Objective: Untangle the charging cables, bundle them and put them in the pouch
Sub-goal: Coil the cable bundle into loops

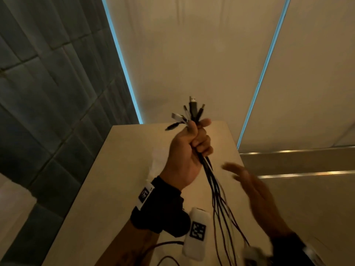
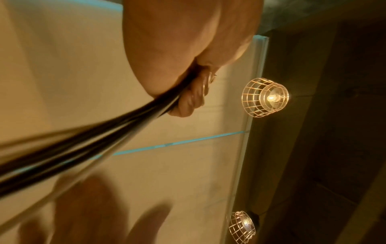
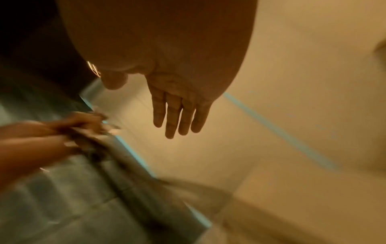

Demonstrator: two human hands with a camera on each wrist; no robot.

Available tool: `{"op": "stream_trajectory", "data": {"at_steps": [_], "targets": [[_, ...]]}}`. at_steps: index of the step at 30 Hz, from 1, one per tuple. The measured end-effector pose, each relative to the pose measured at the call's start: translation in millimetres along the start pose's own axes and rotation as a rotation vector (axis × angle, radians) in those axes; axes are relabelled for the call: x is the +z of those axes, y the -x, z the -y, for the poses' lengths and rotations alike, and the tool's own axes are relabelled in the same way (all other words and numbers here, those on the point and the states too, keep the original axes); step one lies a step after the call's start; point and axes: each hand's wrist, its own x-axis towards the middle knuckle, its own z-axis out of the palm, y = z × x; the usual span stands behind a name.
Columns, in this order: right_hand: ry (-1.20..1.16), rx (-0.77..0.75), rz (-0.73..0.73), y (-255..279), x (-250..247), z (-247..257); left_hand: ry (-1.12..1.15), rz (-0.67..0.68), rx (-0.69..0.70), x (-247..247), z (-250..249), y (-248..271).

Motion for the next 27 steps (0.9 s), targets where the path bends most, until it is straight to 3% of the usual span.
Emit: {"op": "stream_trajectory", "data": {"at_steps": [3, 5, 11, 13, 16, 21, 27], "targets": [[-0.252, 0.047, 0.249, -18, 50, 7, -0.011, 0.004, -0.072, -6, 5, 0], [-0.400, 0.136, 0.324, -14, 61, 4, -0.073, -0.031, -0.117, -20, -3, -3], [-0.245, 0.432, 0.486, 30, 48, -43, -0.122, -0.151, -0.129, -65, -32, -11], [-0.140, 0.440, 0.503, 44, 30, -46, -0.184, -0.185, -0.125, -78, -37, -11], [0.057, 0.338, 0.481, 51, -2, -19, -0.309, -0.211, -0.154, -94, -34, -4], [0.339, -0.167, 0.297, 23, -36, 53, -0.542, -0.117, -0.238, -91, -12, 25], [0.436, -0.311, 0.139, -52, -27, 78, -0.575, 0.129, -0.360, -53, -2, 60]]}}
